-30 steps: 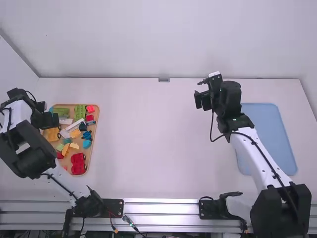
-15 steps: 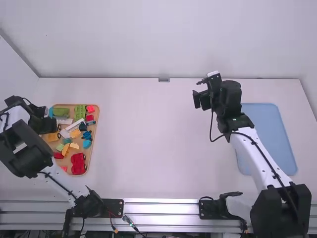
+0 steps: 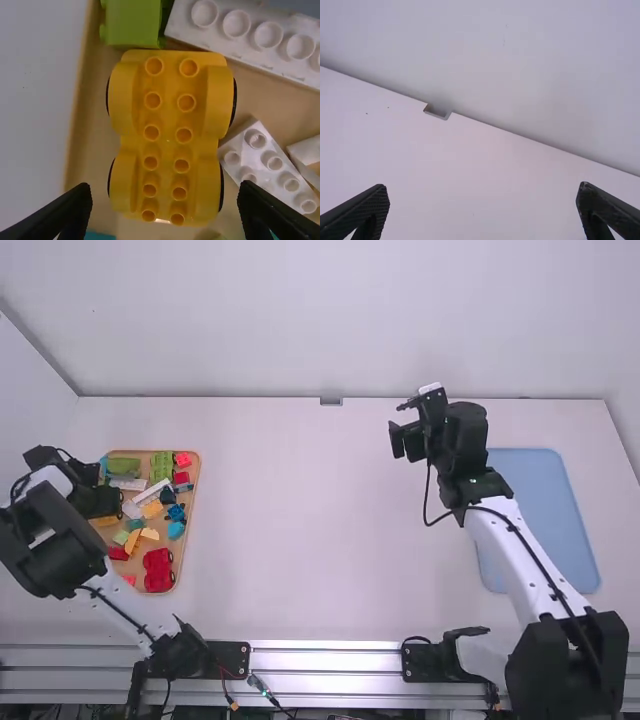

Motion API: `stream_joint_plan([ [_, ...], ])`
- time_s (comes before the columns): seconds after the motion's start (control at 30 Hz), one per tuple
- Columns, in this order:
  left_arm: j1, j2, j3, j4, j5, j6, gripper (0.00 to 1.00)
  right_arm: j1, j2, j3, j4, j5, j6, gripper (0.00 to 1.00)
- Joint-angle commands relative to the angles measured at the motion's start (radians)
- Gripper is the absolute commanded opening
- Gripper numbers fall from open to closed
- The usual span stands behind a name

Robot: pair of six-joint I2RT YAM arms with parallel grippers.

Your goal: Assemble lego blocks to make yellow taxi

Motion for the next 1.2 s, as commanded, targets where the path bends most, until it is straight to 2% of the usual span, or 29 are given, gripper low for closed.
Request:
stream_joint_plan([
  [0.0, 0.011, 0.018, -0.023, 0.018, 0.015, 0.014, 0.77, 0.006, 0.006, 0.037, 0.000, -0.003, 0.003, 0.99],
  [0.13, 0.027, 0.041, -0.027, 0.034, 0.019, 0.008, 0.72, 0.006, 0.006, 0.037, 0.000, -0.003, 0.003, 0.99],
  [0.3, 0.044, 0.073, -0.026, 0.053, 0.069, 0.016, 0.73, 0.005, 0.006, 0.037, 0.003, -0.003, 0.003, 0.99],
  [0.67, 0.041, 0.086, -0.026, 0.080, 0.068, 0.062, 0.71, 0.006, 0.006, 0.037, 0.007, -0.003, 0.003, 0.99],
  [0.73, 0.041, 0.087, -0.026, 0.065, 0.071, 0.076, 0.64, 0.006, 0.006, 0.037, 0.007, -0.003, 0.003, 0.99],
  [0.8, 0.043, 0.087, -0.026, 0.063, 0.073, 0.074, 0.62, 0.006, 0.006, 0.037, 0.006, -0.003, 0.003, 0.99],
  [0.9, 0.043, 0.087, -0.026, 0.060, 0.071, 0.068, 0.54, 0.006, 0.006, 0.037, 0.006, -0.003, 0.003, 0.99],
  [1.03, 0.041, 0.085, -0.023, 0.062, 0.070, 0.049, 0.53, 0.006, 0.006, 0.037, 0.003, -0.002, 0.003, 0.99],
  [1.07, 0.041, 0.084, -0.014, 0.063, 0.064, 0.011, 0.43, 0.006, 0.006, 0.037, 0.003, -0.003, 0.003, 0.99],
  [1.17, 0.041, 0.073, 0.033, 0.013, 0.077, -0.042, 0.34, 0.006, 0.006, 0.037, 0.003, -0.003, 0.003, 0.99],
])
